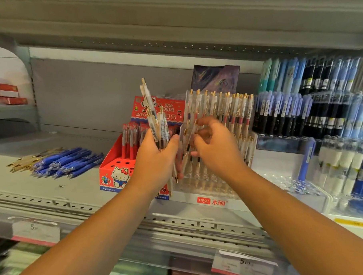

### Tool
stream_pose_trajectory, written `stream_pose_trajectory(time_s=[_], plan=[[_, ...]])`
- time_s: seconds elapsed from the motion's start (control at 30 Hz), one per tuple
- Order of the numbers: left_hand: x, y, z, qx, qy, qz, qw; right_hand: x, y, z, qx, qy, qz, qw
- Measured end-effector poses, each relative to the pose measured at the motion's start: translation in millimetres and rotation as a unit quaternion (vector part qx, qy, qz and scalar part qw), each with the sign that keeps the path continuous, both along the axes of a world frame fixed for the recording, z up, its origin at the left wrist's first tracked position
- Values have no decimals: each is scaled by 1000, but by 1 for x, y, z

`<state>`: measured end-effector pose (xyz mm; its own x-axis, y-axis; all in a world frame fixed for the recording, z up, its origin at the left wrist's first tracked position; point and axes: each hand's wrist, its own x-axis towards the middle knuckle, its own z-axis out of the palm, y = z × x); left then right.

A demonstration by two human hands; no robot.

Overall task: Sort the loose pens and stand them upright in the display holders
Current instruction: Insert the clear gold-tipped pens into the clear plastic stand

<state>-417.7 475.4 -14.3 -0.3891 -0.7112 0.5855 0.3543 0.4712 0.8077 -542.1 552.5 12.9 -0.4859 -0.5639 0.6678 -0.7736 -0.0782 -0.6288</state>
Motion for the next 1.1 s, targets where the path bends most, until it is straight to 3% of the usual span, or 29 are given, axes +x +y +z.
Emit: stream_pose_trajectory(time_s=[0.33, 0.6, 0.7, 0.77, 0.9, 1.1], plan=[[5, 5, 2, 29, 18, -63, 997, 8, -6, -6, 96, 76, -12, 992], [3, 3, -2, 36, -13, -90, 995, 6, 4, -7, 95, 62, -17, 993], [3, 4, -3, 33, -24, -109, 993, 11, 10, -6, 45, 96, -41, 994], [2, 5, -3, 27, -35, -128, 991, 15, 14, -2, -9, 59, -21, 998], [2, 9, -4, 4, -78, -186, 979, 21, 20, 12, -33, -119, 137, 983], [1, 8, -4, 3, -73, -175, 982, 17, 27, 14, -61, -185, 173, 966]])
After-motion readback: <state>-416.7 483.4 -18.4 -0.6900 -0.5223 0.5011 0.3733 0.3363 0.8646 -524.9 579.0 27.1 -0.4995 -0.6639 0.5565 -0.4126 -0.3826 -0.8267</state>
